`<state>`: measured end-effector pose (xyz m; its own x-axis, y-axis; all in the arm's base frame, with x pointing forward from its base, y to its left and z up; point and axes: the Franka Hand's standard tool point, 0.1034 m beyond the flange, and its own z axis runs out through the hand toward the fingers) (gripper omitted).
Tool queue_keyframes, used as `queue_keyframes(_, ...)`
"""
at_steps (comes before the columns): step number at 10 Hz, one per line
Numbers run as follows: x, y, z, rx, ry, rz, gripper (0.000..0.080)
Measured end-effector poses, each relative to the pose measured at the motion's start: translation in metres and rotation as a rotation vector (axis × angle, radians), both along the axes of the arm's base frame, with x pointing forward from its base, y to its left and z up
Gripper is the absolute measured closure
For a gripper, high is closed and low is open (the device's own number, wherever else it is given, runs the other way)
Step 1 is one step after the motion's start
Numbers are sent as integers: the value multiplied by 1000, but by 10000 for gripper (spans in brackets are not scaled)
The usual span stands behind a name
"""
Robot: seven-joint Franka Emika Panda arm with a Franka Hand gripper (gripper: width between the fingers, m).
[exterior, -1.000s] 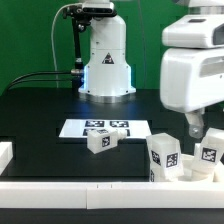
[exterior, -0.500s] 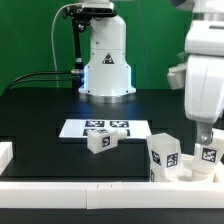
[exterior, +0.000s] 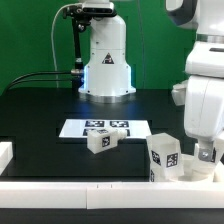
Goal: Assemble stool
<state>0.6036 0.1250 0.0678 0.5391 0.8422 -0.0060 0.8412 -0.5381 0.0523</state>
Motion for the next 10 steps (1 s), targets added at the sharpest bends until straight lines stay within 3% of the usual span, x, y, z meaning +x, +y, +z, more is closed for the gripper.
queue_keyframes(2, 0, 0, 0, 8, -5, -171, 466)
queue_keyframes(4, 0, -1, 0, 14, -10, -315, 466)
queue_keyframes(8, 2, -6, -1, 62, -9, -982, 466)
queue_keyframes(10, 1, -8, -1, 61, -5, -1137, 466)
